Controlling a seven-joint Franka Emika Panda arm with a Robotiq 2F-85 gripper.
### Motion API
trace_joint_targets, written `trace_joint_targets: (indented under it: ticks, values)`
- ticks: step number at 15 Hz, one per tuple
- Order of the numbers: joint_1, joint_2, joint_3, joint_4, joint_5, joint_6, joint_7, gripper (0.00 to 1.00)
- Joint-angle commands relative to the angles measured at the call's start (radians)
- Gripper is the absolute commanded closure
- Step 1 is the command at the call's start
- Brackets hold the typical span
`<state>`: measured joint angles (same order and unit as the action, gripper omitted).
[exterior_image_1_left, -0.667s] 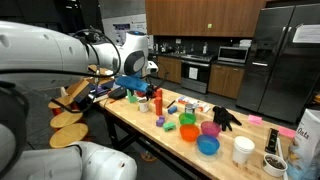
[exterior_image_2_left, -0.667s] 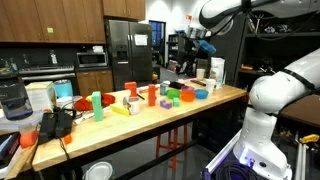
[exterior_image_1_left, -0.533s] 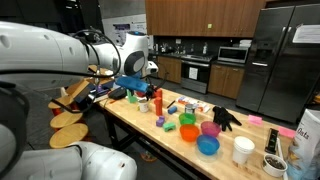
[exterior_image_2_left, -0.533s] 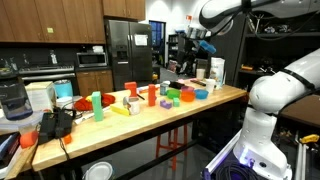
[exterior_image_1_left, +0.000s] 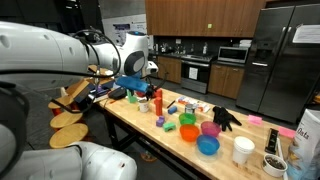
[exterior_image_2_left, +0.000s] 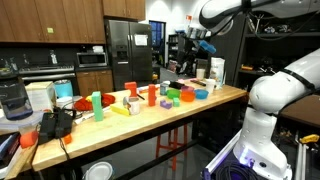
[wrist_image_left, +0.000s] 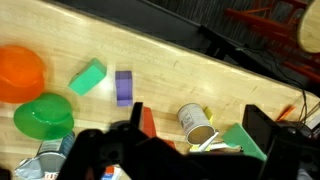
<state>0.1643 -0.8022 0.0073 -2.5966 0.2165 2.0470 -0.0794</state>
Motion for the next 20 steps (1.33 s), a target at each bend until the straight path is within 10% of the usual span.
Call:
trace_joint_targets:
  ticks: [1,11,20]
  values:
    - [-0.007,0.0,0.005,0.002,0.005,-0.003,-0.005,0.0]
    - [-0.14,0.078,-0.012,0.234,-0.266,-0.126,-0.054,0.0]
    - [-0.051,0.238,-0.134,0.355,-0.312,0.198,-0.425,0.0]
